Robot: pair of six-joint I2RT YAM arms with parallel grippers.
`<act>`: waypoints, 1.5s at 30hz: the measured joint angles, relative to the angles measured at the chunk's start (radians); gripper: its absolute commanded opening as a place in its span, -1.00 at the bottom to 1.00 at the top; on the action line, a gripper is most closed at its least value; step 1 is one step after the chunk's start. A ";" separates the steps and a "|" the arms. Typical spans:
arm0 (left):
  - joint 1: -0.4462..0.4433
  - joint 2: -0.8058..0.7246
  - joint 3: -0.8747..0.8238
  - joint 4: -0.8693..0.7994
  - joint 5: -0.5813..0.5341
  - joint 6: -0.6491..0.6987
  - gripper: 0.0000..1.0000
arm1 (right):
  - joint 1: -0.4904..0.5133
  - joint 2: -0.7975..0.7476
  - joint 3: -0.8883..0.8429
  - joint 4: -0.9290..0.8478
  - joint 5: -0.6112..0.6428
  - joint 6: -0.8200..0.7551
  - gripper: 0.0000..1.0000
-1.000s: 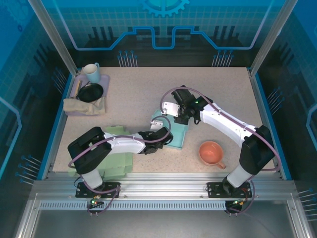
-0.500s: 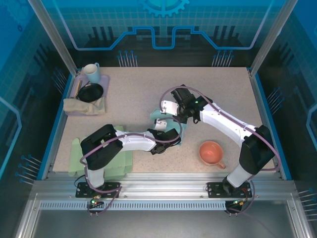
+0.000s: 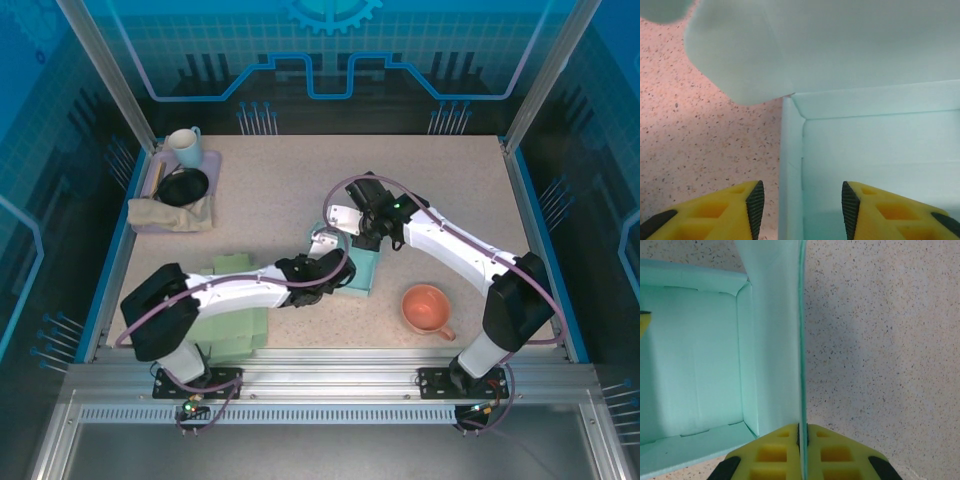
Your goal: Fold the paper box
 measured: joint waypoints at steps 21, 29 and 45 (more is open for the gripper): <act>0.269 -0.887 -0.413 0.095 0.082 -0.037 -0.05 | 0.063 -0.004 -0.062 0.130 0.187 -0.035 -0.84; 0.281 -0.798 -0.451 0.248 0.171 0.040 0.02 | 0.101 -0.022 -0.067 0.139 0.227 -0.061 -0.82; 0.333 -0.467 -0.507 0.750 0.589 0.581 0.30 | 0.093 -0.104 -0.076 0.083 0.065 -0.102 -0.82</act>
